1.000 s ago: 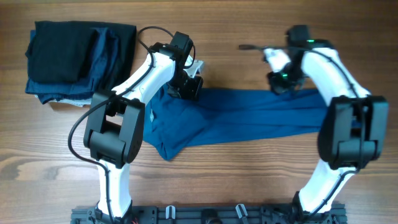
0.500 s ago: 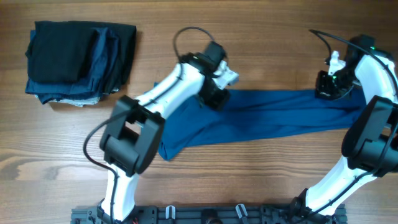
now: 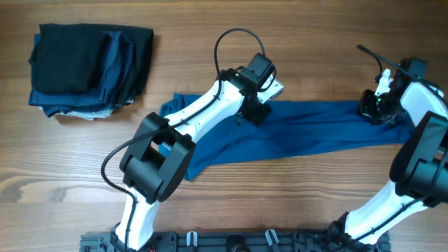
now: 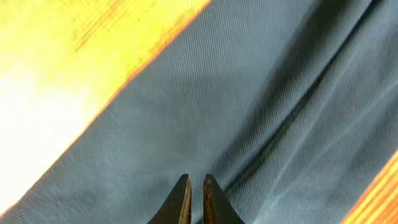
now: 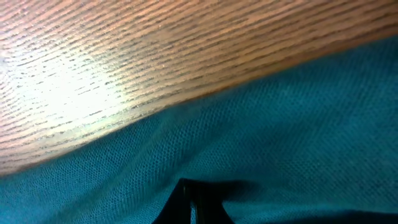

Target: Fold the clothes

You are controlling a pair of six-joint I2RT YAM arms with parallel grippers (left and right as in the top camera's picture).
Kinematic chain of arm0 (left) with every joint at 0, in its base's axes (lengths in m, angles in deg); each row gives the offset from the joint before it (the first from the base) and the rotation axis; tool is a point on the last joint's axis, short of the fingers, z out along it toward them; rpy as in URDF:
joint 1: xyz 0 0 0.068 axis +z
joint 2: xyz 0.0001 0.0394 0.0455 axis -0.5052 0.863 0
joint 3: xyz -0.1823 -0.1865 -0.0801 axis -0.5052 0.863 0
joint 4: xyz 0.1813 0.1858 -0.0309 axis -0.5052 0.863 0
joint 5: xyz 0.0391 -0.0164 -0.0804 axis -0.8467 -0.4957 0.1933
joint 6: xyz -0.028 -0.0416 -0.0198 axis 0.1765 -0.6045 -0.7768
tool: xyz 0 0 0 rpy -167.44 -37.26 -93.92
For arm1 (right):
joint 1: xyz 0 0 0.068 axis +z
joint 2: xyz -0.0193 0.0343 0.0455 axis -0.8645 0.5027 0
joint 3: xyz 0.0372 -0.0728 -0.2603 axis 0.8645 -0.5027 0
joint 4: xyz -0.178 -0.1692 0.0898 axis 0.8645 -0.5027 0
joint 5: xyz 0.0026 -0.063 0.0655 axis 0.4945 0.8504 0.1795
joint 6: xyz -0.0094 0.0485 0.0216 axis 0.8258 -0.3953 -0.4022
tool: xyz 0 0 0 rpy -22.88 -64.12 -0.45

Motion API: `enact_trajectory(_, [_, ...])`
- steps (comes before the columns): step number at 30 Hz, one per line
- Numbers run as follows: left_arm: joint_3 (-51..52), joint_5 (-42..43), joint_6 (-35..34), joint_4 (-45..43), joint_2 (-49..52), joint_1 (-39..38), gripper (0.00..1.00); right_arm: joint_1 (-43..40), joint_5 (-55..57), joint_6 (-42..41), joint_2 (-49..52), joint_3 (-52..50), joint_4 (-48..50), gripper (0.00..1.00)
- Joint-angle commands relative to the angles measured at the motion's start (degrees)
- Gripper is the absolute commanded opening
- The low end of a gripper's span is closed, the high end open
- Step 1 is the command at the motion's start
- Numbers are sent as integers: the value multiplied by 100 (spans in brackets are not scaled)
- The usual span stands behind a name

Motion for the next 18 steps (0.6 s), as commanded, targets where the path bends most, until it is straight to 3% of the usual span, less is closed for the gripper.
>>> enact_trajectory(1, [-105, -85, 96, -118, -35, -35, 9, -20, 87, -107, 267, -365, 275, 4])
enact_trajectory(13, [-105, -68, 98, -50, 229, -319, 8, -17, -131, -129, 267, -365, 271, 5])
enact_trajectory(15, [-105, -66, 98, -50, 240, -350, 15, -17, -131, -129, 267, -365, 264, 5])
enact_trajectory(18, [-107, -37, 96, -55, 205, -354, 34, -17, -133, -131, 267, -365, 251, 5])
